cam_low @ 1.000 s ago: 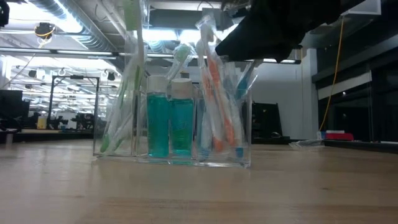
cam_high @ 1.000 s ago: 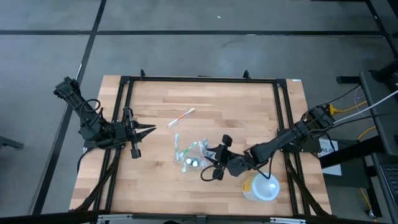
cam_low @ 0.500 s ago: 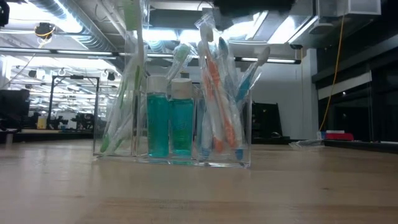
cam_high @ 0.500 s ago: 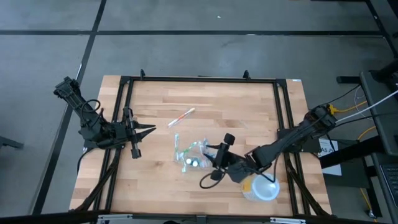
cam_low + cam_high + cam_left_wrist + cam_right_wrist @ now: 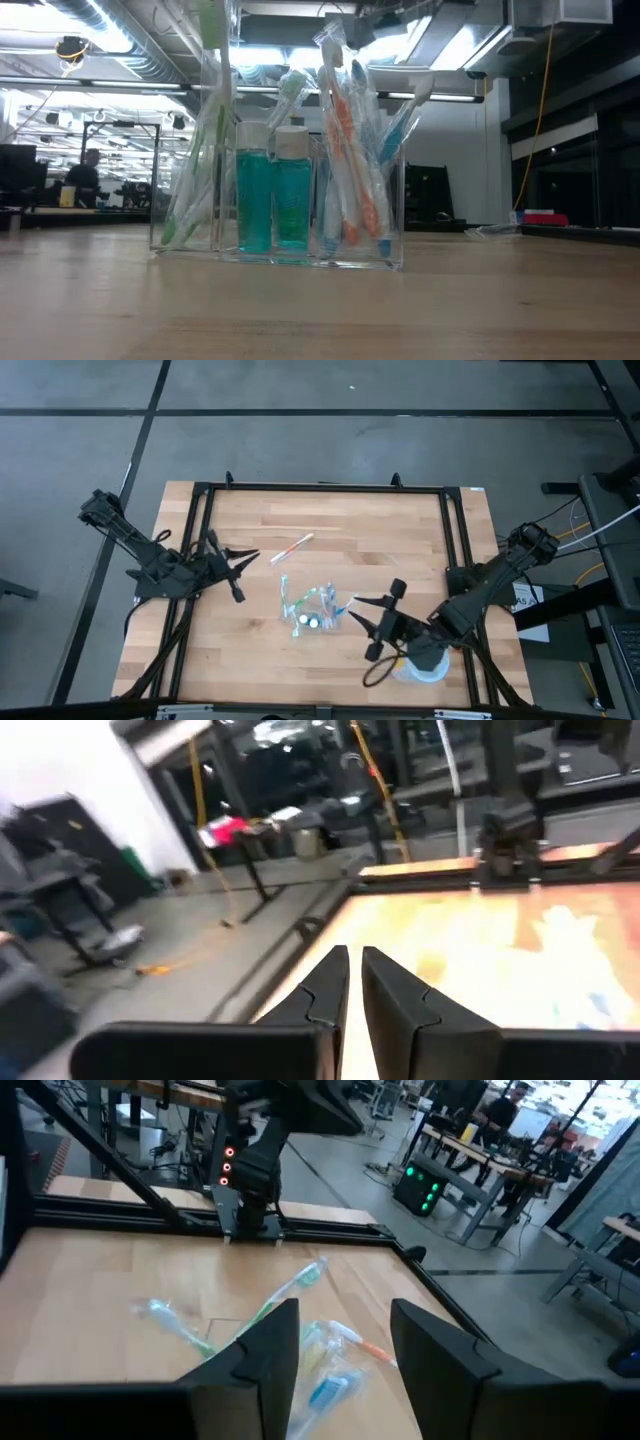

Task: Pick & Place toothbrushing station
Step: Put the orange toothbrush into the transparent organizer

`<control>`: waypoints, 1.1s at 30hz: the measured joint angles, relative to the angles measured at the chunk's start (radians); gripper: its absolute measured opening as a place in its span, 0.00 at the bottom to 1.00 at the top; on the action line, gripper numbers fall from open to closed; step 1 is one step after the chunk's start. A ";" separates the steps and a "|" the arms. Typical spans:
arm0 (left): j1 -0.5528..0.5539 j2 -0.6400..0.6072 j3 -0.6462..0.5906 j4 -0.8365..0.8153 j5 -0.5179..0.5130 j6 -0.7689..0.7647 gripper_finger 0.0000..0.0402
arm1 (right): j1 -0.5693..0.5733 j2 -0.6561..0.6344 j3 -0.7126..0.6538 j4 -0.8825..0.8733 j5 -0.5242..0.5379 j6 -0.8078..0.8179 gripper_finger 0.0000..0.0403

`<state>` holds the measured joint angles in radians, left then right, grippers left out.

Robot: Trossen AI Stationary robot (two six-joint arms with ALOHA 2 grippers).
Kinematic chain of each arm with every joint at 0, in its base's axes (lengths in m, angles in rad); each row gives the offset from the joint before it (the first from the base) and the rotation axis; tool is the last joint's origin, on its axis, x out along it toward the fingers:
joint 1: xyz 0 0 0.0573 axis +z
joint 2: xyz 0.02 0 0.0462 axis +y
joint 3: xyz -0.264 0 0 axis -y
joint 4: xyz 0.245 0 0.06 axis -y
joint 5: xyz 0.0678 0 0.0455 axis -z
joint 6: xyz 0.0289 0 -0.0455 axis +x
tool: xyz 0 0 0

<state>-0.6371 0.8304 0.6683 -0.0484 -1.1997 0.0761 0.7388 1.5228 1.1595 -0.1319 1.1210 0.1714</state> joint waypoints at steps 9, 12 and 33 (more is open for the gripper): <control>0.159 0.093 0.028 -0.466 0.371 -0.576 0.07 | 0.085 -0.003 0.000 -0.038 0.078 0.000 0.40; 0.211 0.154 0.027 -0.681 0.305 -0.860 0.07 | 0.096 -0.003 0.000 -0.045 0.114 -0.007 0.40; 1.043 0.435 0.217 -0.416 1.070 -0.246 0.07 | 0.096 -0.003 0.000 -0.049 0.145 -0.023 0.40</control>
<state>0.4056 1.2654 0.8855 -0.4647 -0.1295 -0.1702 0.8344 1.5200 1.1591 -0.1810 1.2664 0.1482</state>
